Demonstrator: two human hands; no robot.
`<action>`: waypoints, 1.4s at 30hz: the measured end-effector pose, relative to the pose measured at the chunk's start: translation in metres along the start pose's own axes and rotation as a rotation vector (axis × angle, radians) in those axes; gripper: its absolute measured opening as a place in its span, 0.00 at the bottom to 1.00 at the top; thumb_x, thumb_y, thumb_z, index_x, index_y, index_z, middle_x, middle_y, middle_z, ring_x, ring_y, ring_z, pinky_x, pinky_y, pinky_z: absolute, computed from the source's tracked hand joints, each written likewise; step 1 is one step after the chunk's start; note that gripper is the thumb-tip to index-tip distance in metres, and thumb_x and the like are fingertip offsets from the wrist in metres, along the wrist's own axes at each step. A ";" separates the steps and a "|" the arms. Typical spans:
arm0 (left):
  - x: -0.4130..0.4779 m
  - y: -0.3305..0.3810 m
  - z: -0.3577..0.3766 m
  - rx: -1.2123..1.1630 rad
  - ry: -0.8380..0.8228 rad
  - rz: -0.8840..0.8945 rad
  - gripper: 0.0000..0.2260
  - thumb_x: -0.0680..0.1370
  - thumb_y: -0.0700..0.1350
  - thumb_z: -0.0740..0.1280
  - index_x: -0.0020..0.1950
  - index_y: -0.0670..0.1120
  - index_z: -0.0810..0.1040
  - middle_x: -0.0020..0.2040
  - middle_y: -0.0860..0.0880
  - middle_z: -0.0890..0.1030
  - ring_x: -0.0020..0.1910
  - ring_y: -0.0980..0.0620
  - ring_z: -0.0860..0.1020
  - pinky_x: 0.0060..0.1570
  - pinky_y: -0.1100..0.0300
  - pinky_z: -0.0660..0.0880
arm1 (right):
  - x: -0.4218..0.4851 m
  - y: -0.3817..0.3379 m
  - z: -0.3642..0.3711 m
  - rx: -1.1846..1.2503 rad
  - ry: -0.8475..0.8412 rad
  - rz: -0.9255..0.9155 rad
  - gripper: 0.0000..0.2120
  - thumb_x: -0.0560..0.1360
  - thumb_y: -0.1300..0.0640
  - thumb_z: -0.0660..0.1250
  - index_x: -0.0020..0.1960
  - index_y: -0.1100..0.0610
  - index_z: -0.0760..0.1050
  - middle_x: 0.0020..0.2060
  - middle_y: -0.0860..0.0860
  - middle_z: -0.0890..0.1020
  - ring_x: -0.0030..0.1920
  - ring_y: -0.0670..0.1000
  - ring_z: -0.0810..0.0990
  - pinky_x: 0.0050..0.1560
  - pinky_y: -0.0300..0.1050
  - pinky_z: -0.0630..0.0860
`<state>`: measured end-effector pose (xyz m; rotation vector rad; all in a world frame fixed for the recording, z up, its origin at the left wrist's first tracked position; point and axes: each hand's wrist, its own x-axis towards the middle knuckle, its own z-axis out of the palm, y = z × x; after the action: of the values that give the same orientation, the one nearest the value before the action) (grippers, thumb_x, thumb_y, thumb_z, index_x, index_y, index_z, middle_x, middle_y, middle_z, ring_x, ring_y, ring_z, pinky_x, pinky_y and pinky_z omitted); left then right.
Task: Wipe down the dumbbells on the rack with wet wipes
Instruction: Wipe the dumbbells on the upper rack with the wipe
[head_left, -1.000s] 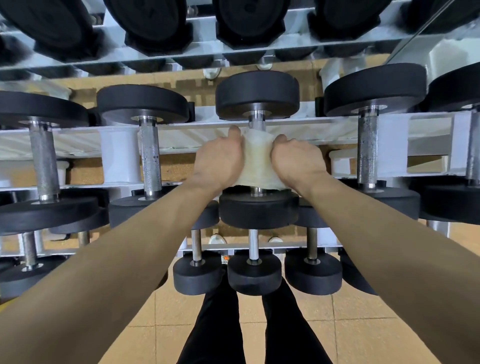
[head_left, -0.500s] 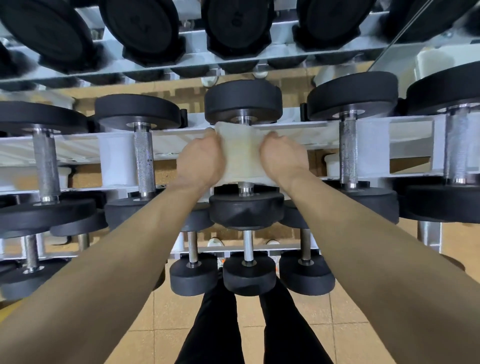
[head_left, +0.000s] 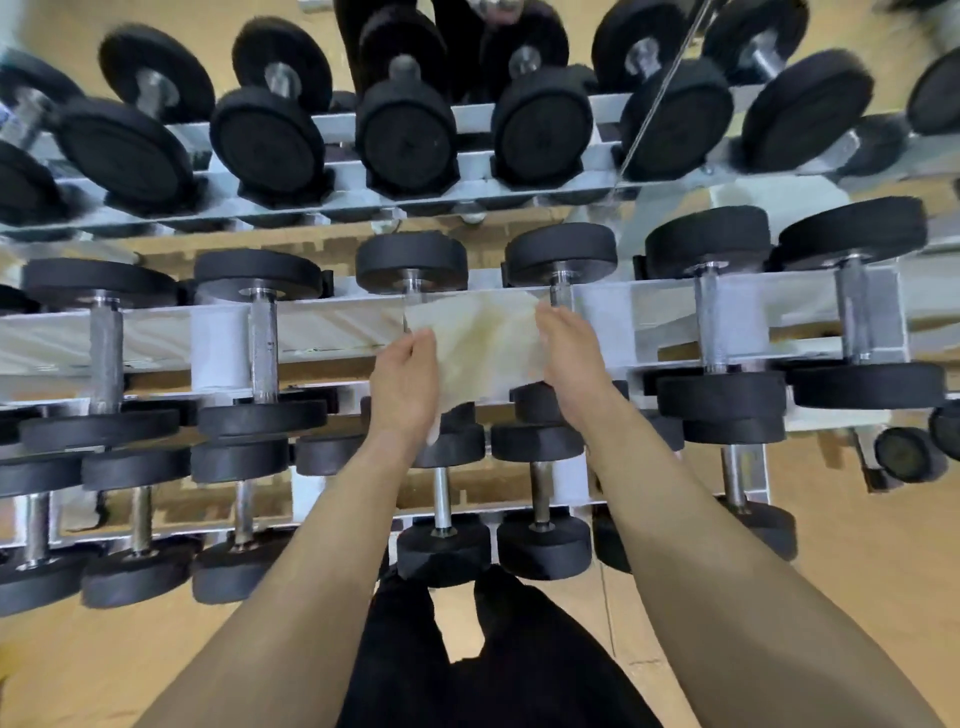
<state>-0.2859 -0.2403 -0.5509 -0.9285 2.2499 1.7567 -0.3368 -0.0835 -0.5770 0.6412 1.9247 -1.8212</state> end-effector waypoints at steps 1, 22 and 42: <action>-0.004 0.001 0.004 -0.057 -0.013 -0.049 0.16 0.85 0.51 0.58 0.45 0.46 0.79 0.45 0.48 0.80 0.44 0.50 0.77 0.43 0.58 0.70 | -0.007 -0.002 -0.008 0.080 0.006 0.027 0.09 0.83 0.50 0.60 0.52 0.50 0.78 0.50 0.51 0.83 0.54 0.54 0.81 0.59 0.54 0.77; -0.003 0.017 0.048 -0.045 -0.160 -0.076 0.11 0.83 0.48 0.59 0.53 0.44 0.79 0.47 0.45 0.80 0.46 0.47 0.77 0.46 0.53 0.74 | -0.050 -0.001 -0.068 -0.046 0.408 -0.062 0.05 0.79 0.60 0.63 0.53 0.58 0.75 0.39 0.49 0.78 0.38 0.47 0.76 0.32 0.32 0.72; 0.101 -0.003 0.144 0.034 0.107 -0.256 0.08 0.84 0.49 0.59 0.53 0.46 0.74 0.49 0.46 0.79 0.49 0.45 0.75 0.52 0.55 0.71 | 0.112 -0.005 -0.104 -0.274 0.156 -0.035 0.11 0.79 0.59 0.63 0.38 0.57 0.73 0.33 0.51 0.73 0.35 0.49 0.71 0.36 0.41 0.68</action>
<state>-0.4018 -0.1467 -0.6448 -1.2671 2.1014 1.5885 -0.4281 0.0257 -0.6324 0.6765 2.2484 -1.5255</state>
